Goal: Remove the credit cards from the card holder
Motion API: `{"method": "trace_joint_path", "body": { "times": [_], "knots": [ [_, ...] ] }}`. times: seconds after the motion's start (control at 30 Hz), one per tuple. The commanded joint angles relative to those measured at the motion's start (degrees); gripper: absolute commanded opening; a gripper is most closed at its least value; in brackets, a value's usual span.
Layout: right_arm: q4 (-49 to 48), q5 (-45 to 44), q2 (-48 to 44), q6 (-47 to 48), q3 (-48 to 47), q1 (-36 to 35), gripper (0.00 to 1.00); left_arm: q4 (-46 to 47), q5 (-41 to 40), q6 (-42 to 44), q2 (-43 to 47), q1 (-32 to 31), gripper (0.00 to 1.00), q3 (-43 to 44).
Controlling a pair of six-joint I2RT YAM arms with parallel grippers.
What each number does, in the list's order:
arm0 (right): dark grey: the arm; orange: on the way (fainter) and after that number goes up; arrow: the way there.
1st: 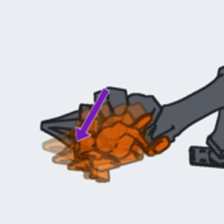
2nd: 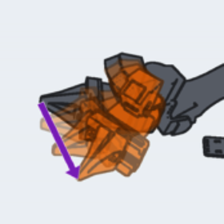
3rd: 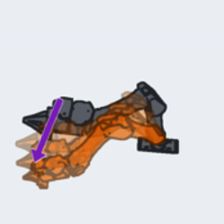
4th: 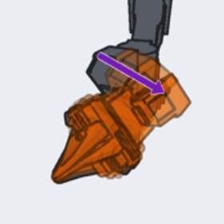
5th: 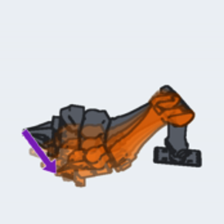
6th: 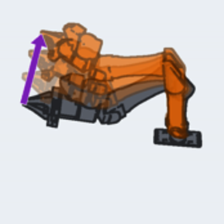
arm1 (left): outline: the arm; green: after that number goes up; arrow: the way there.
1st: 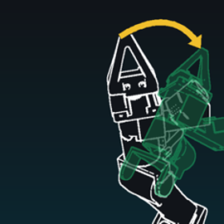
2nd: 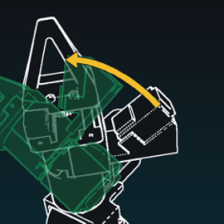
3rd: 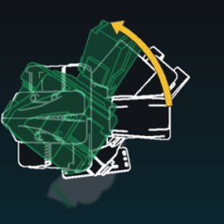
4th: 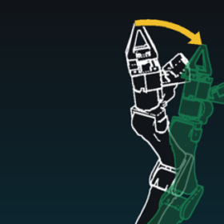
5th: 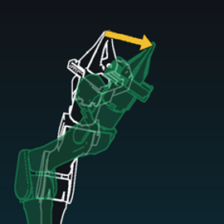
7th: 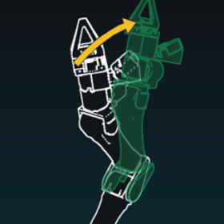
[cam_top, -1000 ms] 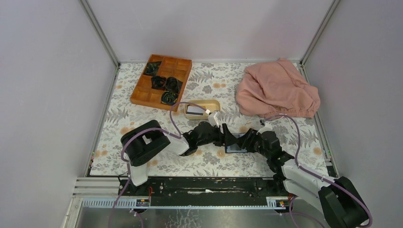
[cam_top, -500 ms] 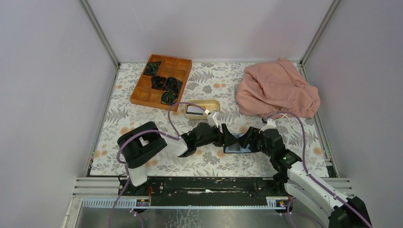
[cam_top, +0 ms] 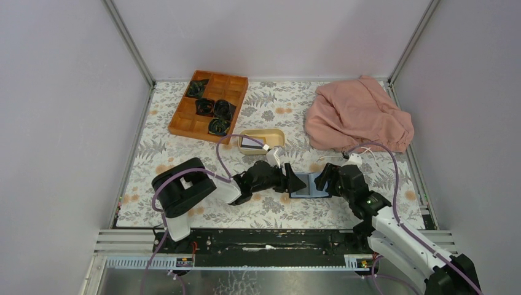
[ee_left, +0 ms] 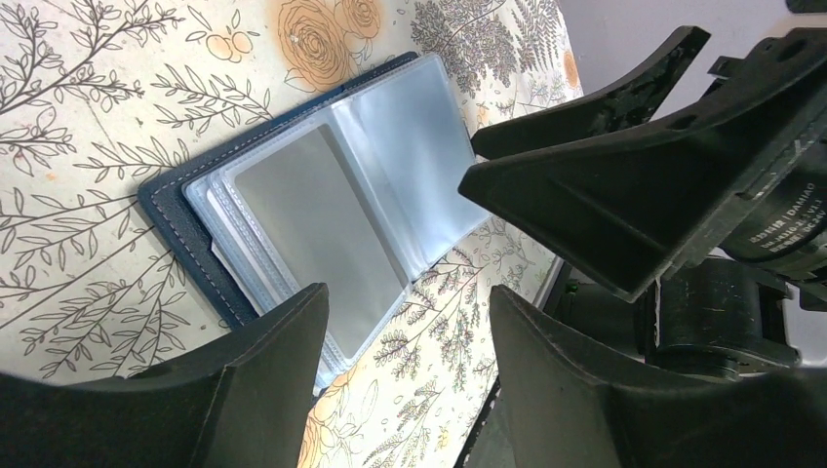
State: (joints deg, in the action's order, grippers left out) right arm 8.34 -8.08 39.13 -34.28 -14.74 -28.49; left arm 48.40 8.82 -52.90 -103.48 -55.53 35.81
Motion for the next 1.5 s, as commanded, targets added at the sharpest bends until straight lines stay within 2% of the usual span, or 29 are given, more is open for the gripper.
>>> {"method": "trace_joint_path", "body": {
  "times": [0.0, 0.13, 0.37, 0.63, 0.83, 1.03, 1.47],
  "knots": [
    [-0.49, -1.86, 2.22, 0.61, -2.23, -0.13, 0.74, 2.25, -0.59, 1.15, 1.06, -0.2, 0.69, -0.87],
    [-2.32, 0.76, 3.96, 0.74, -1.52, -0.09, 0.58, 2.64, -0.77, 0.98, 1.06, -0.12, 0.69, -1.35],
    [-2.92, 1.52, 4.28, 0.54, -0.89, -0.14, 0.19, 3.28, -0.54, 0.79, 0.66, 0.01, 0.69, -1.54],
    [-4.16, 3.28, 6.17, 0.32, -0.34, -0.15, 0.02, 3.42, -1.13, 0.46, 1.03, 0.35, 0.69, -1.89],
    [-4.99, 3.98, 6.82, 0.16, 0.04, -0.1, 0.0, 3.32, -1.62, -0.03, 1.91, 1.89, 0.69, -3.73],
    [-5.47, 4.42, 7.22, 0.31, 0.28, -0.08, 0.0, 2.75, -1.27, 1.0, 3.31, 2.17, 0.81, -3.99],
    [-5.89, 4.56, 7.79, 0.4, 0.32, -0.14, 0.01, -0.15, -2.96, 2.8, 3.08, 2.08, 0.81, -3.47]
  ]
}}
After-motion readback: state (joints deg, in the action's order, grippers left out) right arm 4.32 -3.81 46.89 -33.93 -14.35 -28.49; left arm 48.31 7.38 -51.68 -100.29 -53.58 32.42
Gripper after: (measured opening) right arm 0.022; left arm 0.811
